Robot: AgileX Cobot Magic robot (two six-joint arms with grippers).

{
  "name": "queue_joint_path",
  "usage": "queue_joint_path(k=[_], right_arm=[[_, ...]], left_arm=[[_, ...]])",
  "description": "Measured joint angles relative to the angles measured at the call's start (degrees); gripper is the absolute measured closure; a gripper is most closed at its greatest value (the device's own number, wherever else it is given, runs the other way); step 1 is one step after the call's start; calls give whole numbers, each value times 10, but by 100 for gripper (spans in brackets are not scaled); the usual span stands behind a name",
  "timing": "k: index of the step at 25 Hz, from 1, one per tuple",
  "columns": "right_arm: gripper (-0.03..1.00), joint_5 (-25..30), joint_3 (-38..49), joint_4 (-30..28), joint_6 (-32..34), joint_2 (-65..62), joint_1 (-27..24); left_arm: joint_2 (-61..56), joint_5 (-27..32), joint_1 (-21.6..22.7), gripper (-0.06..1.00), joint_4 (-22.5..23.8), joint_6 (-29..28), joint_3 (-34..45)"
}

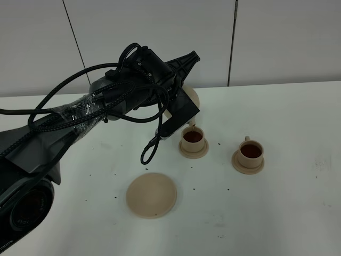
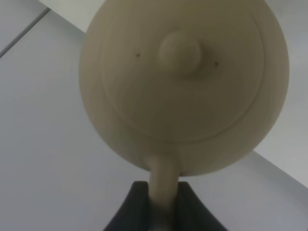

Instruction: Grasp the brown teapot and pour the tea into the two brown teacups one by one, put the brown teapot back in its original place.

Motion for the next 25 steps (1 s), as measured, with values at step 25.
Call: queue_joint_path(k=[25], right_arm=[[73, 0, 0, 0, 0, 0, 0]], left_arm=[[0, 6, 0, 78, -3, 0, 0]])
